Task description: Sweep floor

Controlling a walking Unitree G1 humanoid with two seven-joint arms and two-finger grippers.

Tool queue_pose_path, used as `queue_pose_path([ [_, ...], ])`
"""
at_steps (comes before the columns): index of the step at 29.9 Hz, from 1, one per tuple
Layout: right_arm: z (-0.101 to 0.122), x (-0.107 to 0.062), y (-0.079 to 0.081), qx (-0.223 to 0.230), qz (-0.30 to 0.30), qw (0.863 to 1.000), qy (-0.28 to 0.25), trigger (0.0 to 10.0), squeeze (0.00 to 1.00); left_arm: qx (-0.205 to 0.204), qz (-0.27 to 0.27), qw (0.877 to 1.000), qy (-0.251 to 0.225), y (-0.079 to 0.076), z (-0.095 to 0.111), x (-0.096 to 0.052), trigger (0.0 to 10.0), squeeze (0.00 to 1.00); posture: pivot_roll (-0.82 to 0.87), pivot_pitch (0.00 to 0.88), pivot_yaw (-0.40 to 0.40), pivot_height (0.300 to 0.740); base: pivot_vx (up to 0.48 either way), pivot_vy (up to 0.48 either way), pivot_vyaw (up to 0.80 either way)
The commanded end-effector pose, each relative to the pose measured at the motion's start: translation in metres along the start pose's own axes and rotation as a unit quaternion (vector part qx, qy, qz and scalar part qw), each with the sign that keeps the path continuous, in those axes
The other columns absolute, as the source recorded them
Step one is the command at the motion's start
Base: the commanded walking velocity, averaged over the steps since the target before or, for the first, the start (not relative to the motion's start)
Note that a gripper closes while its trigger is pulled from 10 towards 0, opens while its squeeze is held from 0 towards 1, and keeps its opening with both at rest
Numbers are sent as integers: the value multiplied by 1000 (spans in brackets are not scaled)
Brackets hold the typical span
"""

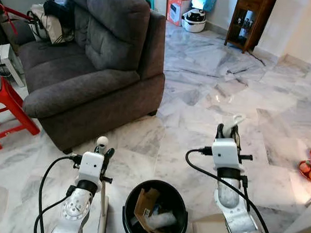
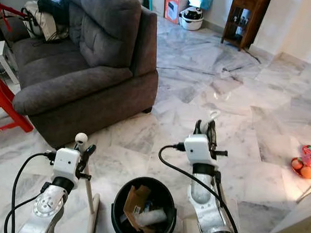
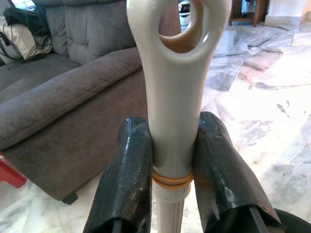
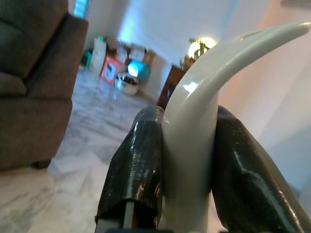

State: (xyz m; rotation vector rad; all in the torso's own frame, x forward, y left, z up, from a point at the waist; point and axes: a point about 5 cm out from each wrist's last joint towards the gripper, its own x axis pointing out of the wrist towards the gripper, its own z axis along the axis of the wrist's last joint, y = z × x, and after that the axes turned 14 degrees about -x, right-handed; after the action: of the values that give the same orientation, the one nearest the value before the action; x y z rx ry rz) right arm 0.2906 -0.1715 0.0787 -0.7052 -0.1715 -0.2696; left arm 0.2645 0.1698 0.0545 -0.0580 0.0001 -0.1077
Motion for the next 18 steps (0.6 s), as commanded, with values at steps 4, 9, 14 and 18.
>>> queue_pose_path([
  [4,-4,0,-2,25,-9,1000,9,10000,0,9,-3,1000,-25,3,11,-1,10000,0,120,19,53,740,0,0,0],
  [9,-9,-2,2,28,-7,1000,11,10000,0,7,-6,1000,-27,-1,12,-3,10000,0,121,10,54,740,0,0,0],
  [14,-11,-3,3,37,-6,999,18,10000,0,6,-7,1000,-27,-1,11,-5,10000,0,121,0,56,740,0,0,0],
  [18,-14,-5,4,49,-7,998,25,10000,0,2,-5,1000,-24,-1,10,-7,10000,0,120,0,58,740,0,0,0],
])
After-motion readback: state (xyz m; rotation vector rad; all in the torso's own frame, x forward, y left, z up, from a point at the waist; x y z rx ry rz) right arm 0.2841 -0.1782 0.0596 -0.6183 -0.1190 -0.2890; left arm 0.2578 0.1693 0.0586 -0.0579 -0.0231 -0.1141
